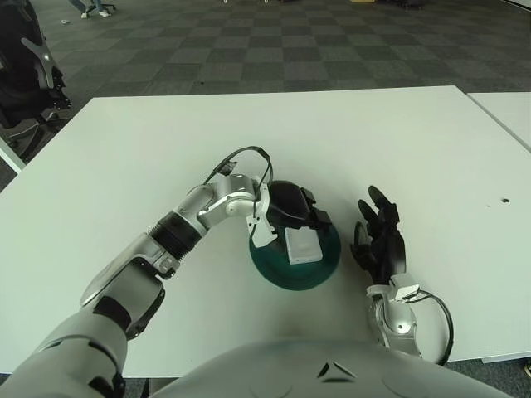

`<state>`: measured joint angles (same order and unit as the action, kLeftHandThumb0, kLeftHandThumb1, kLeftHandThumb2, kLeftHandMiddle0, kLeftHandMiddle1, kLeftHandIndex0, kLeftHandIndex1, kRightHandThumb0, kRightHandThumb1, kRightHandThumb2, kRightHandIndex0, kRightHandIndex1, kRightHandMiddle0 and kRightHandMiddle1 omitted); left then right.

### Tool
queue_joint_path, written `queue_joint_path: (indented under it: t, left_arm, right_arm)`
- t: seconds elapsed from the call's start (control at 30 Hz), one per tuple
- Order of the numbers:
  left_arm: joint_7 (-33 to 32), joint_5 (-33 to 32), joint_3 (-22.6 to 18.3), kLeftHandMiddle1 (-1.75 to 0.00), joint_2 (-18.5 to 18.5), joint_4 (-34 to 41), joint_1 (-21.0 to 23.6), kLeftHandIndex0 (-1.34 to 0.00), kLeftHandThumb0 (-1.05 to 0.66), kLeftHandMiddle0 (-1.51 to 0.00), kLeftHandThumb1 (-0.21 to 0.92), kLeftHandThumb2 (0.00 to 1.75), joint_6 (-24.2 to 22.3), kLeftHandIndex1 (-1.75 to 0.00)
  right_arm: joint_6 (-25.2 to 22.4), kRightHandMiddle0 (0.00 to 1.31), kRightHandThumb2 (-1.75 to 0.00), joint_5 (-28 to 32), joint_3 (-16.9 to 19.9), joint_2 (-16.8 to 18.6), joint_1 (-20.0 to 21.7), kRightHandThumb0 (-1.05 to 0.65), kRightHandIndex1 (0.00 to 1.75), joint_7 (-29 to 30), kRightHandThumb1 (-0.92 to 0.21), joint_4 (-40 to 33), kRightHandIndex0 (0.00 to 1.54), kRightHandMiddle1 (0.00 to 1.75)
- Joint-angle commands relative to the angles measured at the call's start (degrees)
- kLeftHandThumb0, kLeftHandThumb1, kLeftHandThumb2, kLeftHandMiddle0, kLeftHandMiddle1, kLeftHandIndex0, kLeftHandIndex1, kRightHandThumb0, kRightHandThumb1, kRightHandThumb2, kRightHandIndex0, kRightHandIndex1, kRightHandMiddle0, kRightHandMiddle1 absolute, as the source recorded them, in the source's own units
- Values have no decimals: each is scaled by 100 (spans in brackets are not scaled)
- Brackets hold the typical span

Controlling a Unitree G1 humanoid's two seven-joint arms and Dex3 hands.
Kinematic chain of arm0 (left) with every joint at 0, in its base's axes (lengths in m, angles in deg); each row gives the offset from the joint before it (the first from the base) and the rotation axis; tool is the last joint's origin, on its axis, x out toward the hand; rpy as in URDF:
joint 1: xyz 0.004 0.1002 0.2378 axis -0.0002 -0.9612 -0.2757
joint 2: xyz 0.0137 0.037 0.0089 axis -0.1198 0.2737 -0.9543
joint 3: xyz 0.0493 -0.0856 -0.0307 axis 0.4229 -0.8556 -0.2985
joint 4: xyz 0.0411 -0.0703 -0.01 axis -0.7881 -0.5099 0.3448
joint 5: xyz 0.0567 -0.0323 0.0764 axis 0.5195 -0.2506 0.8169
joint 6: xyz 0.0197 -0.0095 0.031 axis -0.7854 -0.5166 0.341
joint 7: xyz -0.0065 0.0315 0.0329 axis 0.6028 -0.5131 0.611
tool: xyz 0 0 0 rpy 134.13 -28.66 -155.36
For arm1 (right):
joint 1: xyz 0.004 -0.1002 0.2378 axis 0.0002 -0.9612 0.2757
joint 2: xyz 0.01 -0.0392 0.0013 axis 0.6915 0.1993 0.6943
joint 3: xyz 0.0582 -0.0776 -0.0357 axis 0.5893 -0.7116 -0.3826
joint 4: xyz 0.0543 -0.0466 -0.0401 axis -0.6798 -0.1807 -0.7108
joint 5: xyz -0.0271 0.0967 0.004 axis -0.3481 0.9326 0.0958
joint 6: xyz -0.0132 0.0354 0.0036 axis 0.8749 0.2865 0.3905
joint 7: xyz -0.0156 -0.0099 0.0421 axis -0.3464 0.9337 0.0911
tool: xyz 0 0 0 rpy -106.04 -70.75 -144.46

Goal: Put the charger into the plate.

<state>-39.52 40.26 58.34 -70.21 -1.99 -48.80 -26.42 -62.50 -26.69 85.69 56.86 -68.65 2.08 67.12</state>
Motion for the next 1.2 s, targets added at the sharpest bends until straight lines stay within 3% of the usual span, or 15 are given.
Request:
queue_joint_path:
  t: [0.0,0.27,0.47,0.8,0.87,0.93,0.97,1.03,1.13,1.17]
  left_arm:
    - [514,-151,7,-6,-235,293,452,0,-105,-6,92,88,-148,-24]
    - [680,-302,-62,-1,-218,402,386,0,-105,-2,92,89,-292,-4]
    - [586,-464,-136,0,-197,425,281,0,-105,0,92,89,-335,0]
    - [-1,-781,-461,0,-229,339,20,0,-105,0,92,88,-225,0]
    - [-390,-1283,-737,0,9,-272,-15,0,-105,0,92,82,-132,0]
    - [-358,-2239,-1053,0,302,-805,-86,0,-105,0,92,75,-248,0]
    - [-238,-3122,-1357,0,536,-714,-370,0,-105,0,92,72,-660,0]
    - [-245,-4177,-1733,0,947,-580,-809,0,-105,0,92,69,-1226,0]
    - [-735,-4791,-2150,0,1470,-310,-1155,0,-105,0,92,66,-2037,0]
    - [-1023,-5184,-2291,0,1617,229,-1374,0,-105,0,92,66,-2450,0]
  right_arm:
    - [-574,0,-66,171,261,-258,-339,-66,27,-159,-92,1666,8,36]
    - [-604,0,-66,264,289,-189,-374,-68,16,-242,-92,1543,9,28]
    - [-576,0,-65,292,304,-179,-379,-69,14,-322,-92,1517,9,26]
    - [-572,0,-58,302,332,-77,-361,-67,11,-326,-92,1460,14,41]
    - [-623,0,-55,262,317,-51,-368,-67,12,-283,-92,1396,16,45]
    - [-625,0,-54,210,302,-45,-404,-67,12,-246,-92,1356,17,46]
    - [-625,0,-53,178,293,-31,-430,-67,12,-213,-92,1330,18,47]
    - [-632,0,-53,150,288,-10,-472,-66,13,-175,-92,1283,19,49]
    - [-675,0,-52,168,300,39,-501,-64,16,-134,-92,1245,22,52]
    - [-698,0,-51,188,309,65,-497,-63,16,-116,-92,1251,22,53]
